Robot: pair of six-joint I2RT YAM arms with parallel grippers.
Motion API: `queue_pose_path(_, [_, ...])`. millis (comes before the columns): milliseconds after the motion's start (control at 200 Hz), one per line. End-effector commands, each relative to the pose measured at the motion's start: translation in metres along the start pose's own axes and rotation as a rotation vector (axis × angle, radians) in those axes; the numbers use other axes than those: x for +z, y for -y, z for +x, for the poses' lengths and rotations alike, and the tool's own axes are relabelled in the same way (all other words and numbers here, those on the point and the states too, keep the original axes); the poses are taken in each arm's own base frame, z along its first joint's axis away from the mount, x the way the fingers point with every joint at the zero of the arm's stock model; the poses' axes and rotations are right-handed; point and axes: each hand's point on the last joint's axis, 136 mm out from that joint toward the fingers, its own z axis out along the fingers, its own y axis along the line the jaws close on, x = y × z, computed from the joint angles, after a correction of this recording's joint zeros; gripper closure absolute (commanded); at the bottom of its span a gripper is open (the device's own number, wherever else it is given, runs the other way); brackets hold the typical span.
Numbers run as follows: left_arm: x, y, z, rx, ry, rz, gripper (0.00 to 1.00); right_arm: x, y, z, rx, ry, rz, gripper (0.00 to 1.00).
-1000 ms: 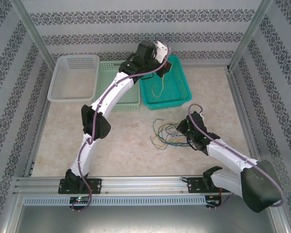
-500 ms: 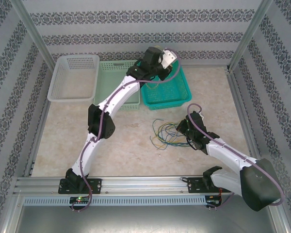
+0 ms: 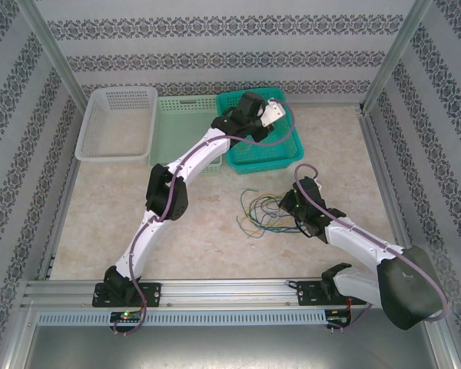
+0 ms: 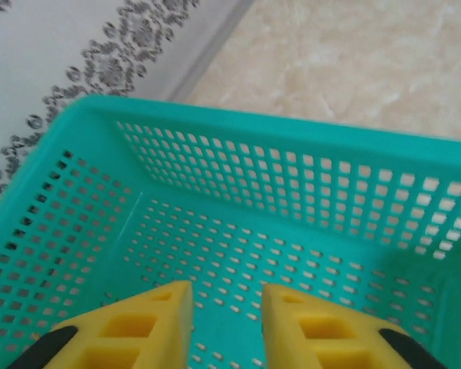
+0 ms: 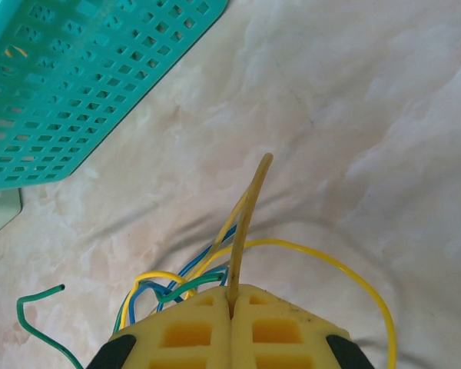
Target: Untangle the cables
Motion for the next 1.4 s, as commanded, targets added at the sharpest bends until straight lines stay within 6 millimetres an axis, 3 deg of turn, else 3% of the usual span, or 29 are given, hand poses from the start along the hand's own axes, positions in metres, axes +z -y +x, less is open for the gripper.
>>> queue_pose_path(0, [0.001,0.016,0.007,0.017,-0.034,0.047,0.55,0.0,-0.01,-0.002,-0.032,-0.007,-0.022,1.0])
queue_pose_path(70, [-0.003,0.019,0.007,0.021,-0.048,0.054,0.16,0.001,-0.01,-0.001,-0.033,-0.011,-0.022,1.0])
queue_pose_path(120, [-0.006,0.021,0.005,0.022,-0.054,0.051,0.0,0.001,-0.01,-0.001,-0.033,-0.013,-0.02,1.0])
queue_pose_path(355, [-0.046,-0.001,-0.033,-0.053,0.001,-0.043,0.0,-0.001,-0.008,-0.001,-0.057,-0.026,0.0,1.0])
queue_pose_path(450, [-0.064,-0.001,-0.04,-0.047,-0.006,-0.031,0.0,-0.001,-0.006,-0.003,-0.048,-0.034,0.002,1.0])
queue_pose_path(599, [-0.073,0.02,-0.013,0.022,-0.136,0.058,0.0,-0.001,-0.005,-0.004,-0.033,-0.04,-0.002,1.0])
queue_pose_path(744, [-0.078,0.009,0.018,-0.042,-0.271,-0.024,0.0,-0.002,-0.004,-0.004,-0.03,-0.042,-0.001,1.0])
queue_pose_path(844, [-0.085,0.004,0.021,-0.131,-0.282,-0.053,0.01,-0.003,-0.006,-0.004,-0.031,-0.042,-0.012,1.0])
queue_pose_path(954, [-0.097,0.006,0.012,-0.26,-0.233,-0.025,0.0,-0.008,-0.012,-0.007,-0.041,-0.032,-0.041,1.0])
queue_pose_path(1209, [-0.139,0.065,-0.015,-0.411,-0.023,0.289,0.0,-0.033,-0.022,-0.021,-0.082,0.071,-0.108,1.0])
queue_pose_path(1394, [-0.153,0.119,0.018,-0.426,-0.021,0.508,0.08,-0.046,-0.035,-0.024,-0.093,0.09,-0.189,1.0])
